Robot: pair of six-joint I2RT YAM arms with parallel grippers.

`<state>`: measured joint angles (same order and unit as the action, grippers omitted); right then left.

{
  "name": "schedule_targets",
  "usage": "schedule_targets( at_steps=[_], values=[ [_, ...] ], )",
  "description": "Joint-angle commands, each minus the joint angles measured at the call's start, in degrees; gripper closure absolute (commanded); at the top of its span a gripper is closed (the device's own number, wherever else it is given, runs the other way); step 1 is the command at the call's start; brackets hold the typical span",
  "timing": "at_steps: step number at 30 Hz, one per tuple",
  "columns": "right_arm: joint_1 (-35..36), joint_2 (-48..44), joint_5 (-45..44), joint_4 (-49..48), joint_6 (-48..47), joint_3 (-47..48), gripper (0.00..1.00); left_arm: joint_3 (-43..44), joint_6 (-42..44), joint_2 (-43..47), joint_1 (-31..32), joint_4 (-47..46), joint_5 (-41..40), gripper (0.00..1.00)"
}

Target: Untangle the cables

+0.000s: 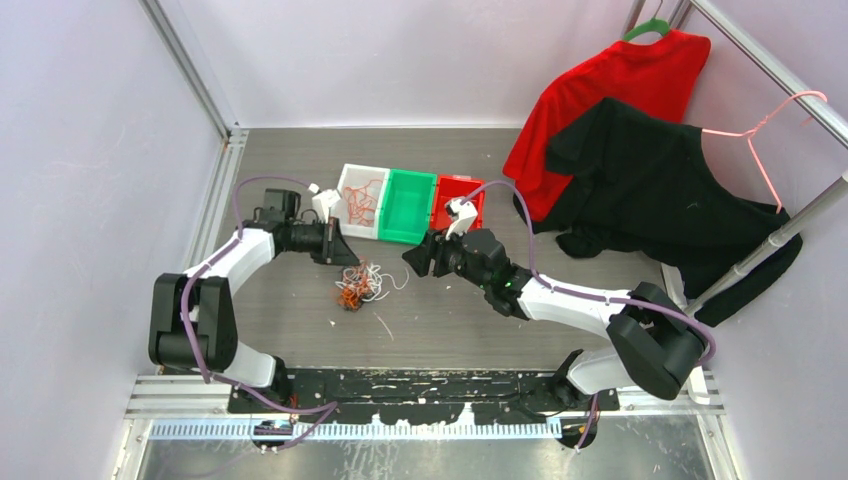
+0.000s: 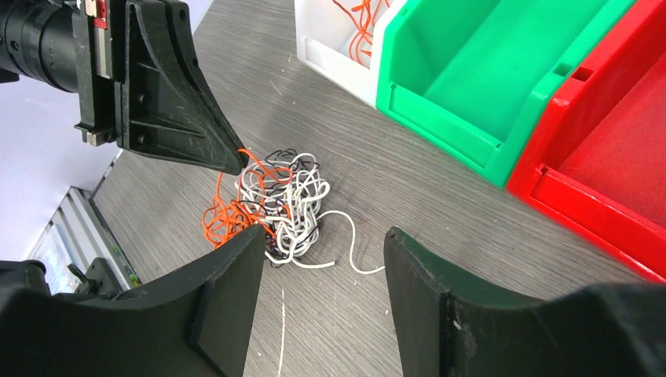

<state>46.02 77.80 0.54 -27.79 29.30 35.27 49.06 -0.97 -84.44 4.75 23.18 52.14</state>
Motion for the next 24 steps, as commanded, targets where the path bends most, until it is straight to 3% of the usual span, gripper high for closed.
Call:
schedule_targets(
  at_steps=[1,9,14,24],
  values=[
    [0.19,-1.45,-0.12,-2.19,0.07,1.72,0.38,3.71,2.54,2.92,0.28,2.95,-0.85,1.0],
    [1.05,-0.76,1.18,-3.77,-1.55,4.83,0.32,12.9,9.06,12.92,1.8,19.1,-4.51,1.0],
    [5.27,0.32,-1.18,-6.01,-4.91,7.7,0.28,17.87,9.25,17.43,2.9,25.73,-6.02,1.0],
    [15.02,1.94,-9.76,-5.95,-12.07,14.38,0.25,26.45,5.64,21.11,9.31,30.59,-7.83,1.0]
  ],
)
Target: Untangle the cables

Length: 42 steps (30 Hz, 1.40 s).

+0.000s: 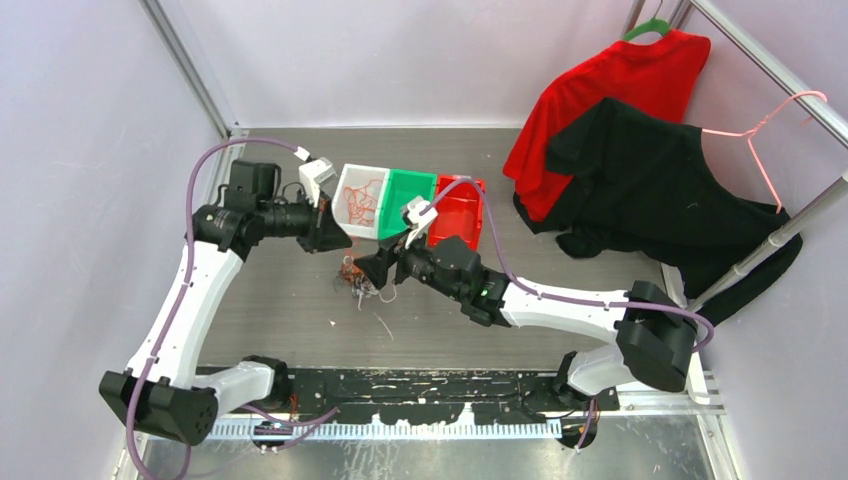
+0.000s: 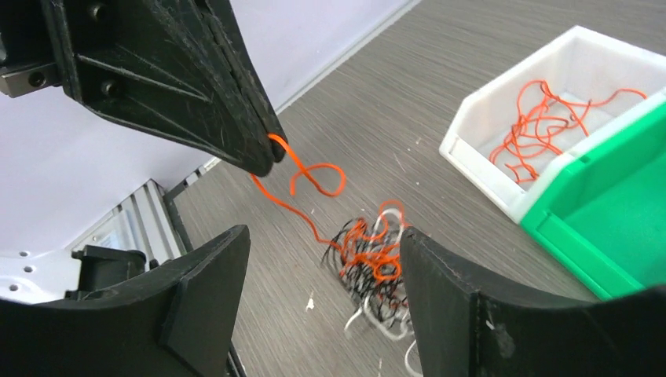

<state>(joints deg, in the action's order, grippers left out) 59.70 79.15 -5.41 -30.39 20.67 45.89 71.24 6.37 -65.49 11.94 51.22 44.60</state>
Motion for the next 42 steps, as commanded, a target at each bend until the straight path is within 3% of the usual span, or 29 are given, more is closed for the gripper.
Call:
schedule_targets(
  at_steps=[1,13,26,42],
  values=[
    [1.56,0.71,-3.82,-3.3,-3.44,3.98,0.25,5.12,-2.16,2.16,2.57,2.71,-0.38,1.0],
    [2.18,0.32,1.16,-5.09,-2.5,3.84,0.28,16.85,-4.59,-0.45,6.76,3.87,-2.16,1.0],
    [2.52,3.02,2.87,-4.17,-0.59,6.99,0.33,22.02,-6.81,-1.58,12.37,3.12,-5.76,1.0],
    [2.09,-12.48,-10.29,-0.59,0.67,-6.61,0.38,24.3,-5.97,-0.94,13.32,2.96,-7.16,1.0]
  ],
)
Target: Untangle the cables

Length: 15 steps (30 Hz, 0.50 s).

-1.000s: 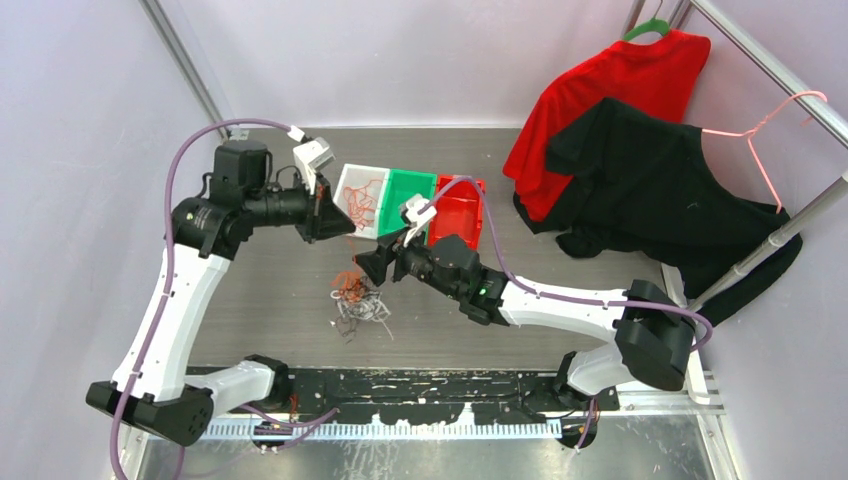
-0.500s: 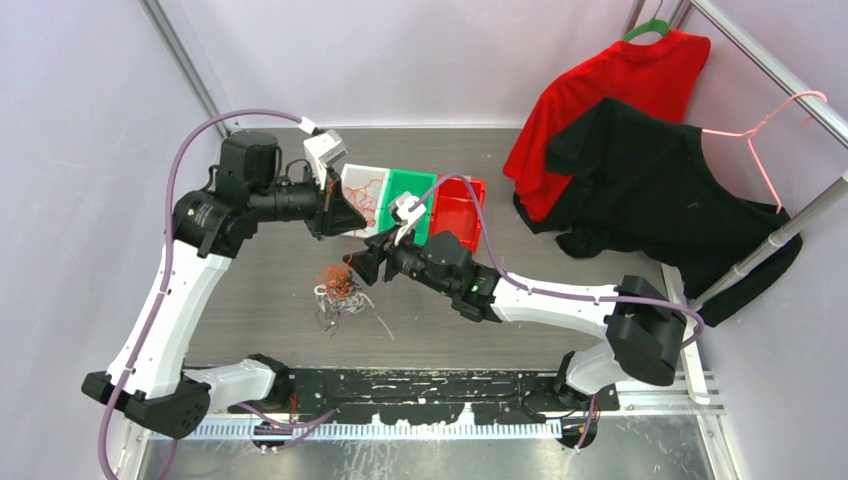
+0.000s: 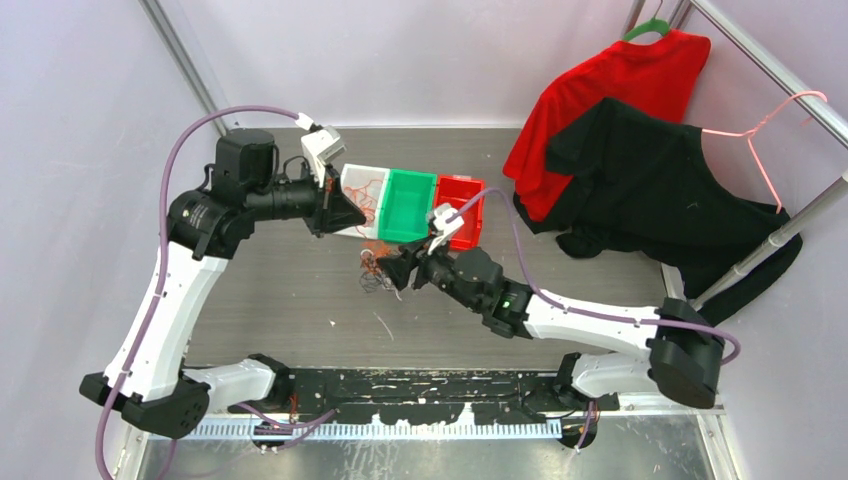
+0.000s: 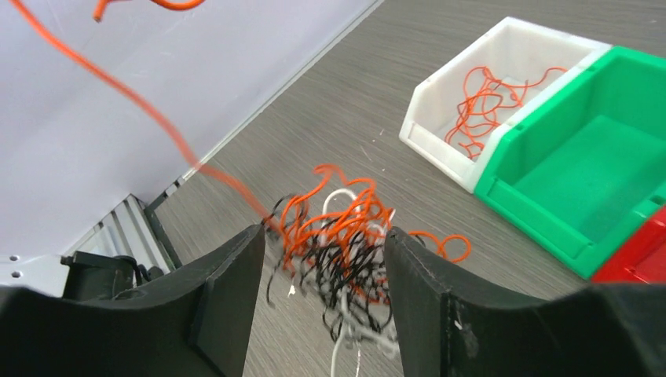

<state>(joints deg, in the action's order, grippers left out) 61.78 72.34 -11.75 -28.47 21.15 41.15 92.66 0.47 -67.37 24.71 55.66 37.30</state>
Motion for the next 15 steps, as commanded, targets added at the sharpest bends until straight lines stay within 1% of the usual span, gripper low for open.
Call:
schedule_targets(
  at_steps=[1,4,7,12,15],
  values=[
    [0.01,-6.9,-4.09,-2.66,0.0,-2.59,0.38,3.06,-0.15,0.87,0.71,-1.57,0.05,1.0],
    [0.01,-9.75,-1.83,-3.8,-1.58,-4.39,0.35,3.68,-0.18,0.29,1.06,-1.76,-0.2,1.0],
    [0.02,-9.99,2.92,-3.3,-2.93,-2.56,0.32,4.37,-0.15,-0.36,1.32,-1.97,-0.56,1.0],
    [0.96,-6.15,10.41,-2.73,-3.87,3.29,0.32,5.52,0.41,-1.03,1.67,-1.64,-1.19,1.0],
    [2.24,-3.29,12.46,-2.71,-4.18,6.98,0.32,5.77,0.5,-0.89,1.83,-1.42,-1.43,1.0]
  ],
)
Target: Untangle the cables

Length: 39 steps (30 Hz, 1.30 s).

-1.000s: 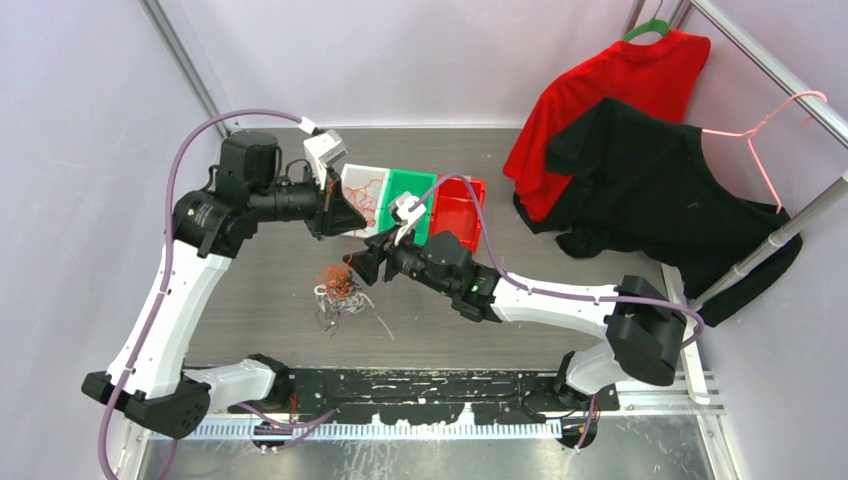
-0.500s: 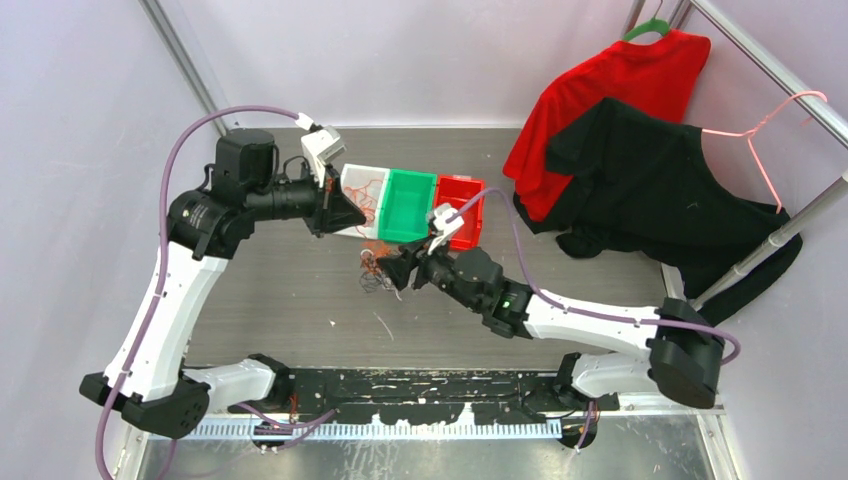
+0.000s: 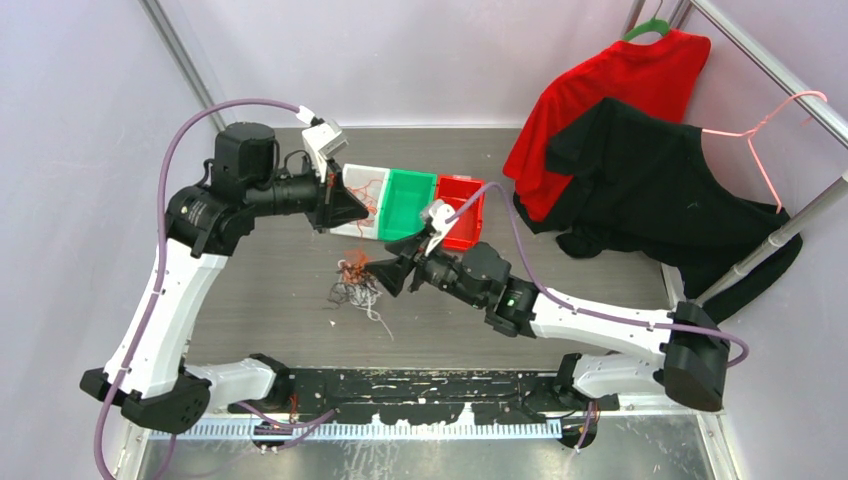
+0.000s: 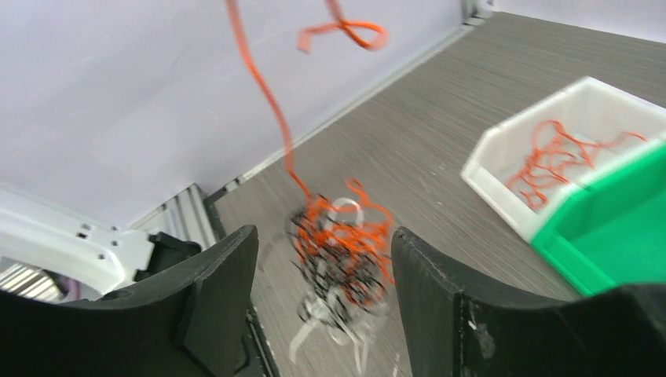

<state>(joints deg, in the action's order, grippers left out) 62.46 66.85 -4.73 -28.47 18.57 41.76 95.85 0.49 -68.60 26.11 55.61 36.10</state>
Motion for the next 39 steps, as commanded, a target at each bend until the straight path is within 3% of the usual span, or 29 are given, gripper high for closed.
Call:
schedule_targets(
  at_steps=[1,18,31,39],
  values=[
    [1.88,2.99,5.78,-2.99,-1.68,7.39,0.33,2.58,0.51,0.41,0.45,-1.31,-0.24,1.0],
    [1.58,8.72,-3.74,-7.0,-2.77,9.46,0.47,7.25,-2.34,-0.42,1.95,-0.93,1.37,1.0],
    [1.14,14.03,-2.12,-7.61,-2.07,11.74,0.49,9.6,-3.74,-0.7,2.46,-0.94,2.7,1.0],
    [0.36,16.01,-4.4,-10.75,-0.11,4.5,0.51,15.57,-3.79,-2.8,2.98,-0.89,2.96,1.0]
  ],
)
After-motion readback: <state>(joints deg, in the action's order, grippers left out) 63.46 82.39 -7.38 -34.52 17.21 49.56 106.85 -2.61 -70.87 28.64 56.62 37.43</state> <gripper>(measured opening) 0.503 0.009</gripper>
